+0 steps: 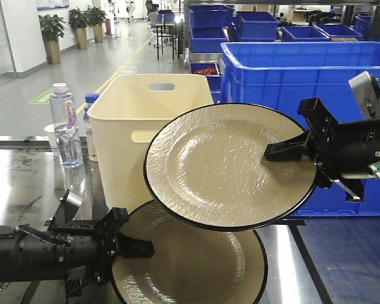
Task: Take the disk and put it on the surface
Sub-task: 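Drive the base to the steel counter holding both plates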
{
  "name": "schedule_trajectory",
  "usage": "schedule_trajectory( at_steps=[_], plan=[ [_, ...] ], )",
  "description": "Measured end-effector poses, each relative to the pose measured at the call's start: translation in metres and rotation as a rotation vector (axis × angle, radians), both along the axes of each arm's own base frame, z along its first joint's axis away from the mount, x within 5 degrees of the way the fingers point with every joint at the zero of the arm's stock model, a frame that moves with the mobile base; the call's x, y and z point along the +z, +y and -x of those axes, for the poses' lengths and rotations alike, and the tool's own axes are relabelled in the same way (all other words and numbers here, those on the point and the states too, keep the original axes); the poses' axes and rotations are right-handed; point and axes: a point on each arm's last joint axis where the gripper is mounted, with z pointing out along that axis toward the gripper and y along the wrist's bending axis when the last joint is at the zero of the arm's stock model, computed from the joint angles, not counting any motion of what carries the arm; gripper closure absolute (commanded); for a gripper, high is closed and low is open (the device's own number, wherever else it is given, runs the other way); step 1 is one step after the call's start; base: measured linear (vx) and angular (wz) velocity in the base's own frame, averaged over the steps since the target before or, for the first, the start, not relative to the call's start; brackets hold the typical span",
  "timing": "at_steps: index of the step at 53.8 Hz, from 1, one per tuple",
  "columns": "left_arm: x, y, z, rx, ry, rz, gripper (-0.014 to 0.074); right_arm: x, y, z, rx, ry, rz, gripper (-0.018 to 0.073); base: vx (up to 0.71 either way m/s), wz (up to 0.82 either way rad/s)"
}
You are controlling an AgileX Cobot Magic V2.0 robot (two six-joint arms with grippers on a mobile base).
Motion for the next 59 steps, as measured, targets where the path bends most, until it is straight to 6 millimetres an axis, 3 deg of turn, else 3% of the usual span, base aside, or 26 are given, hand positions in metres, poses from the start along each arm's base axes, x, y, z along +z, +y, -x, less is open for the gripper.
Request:
schedule_trajectory(
  at_steps=[59],
  plan=[
    [0.0001,0.0,-0.0002,0.002,0.0,0.001,0.0595,0.0,0.0,-0.0001,-0.001,0.0,0.0,0.0567,0.02,-0.02]
  ],
)
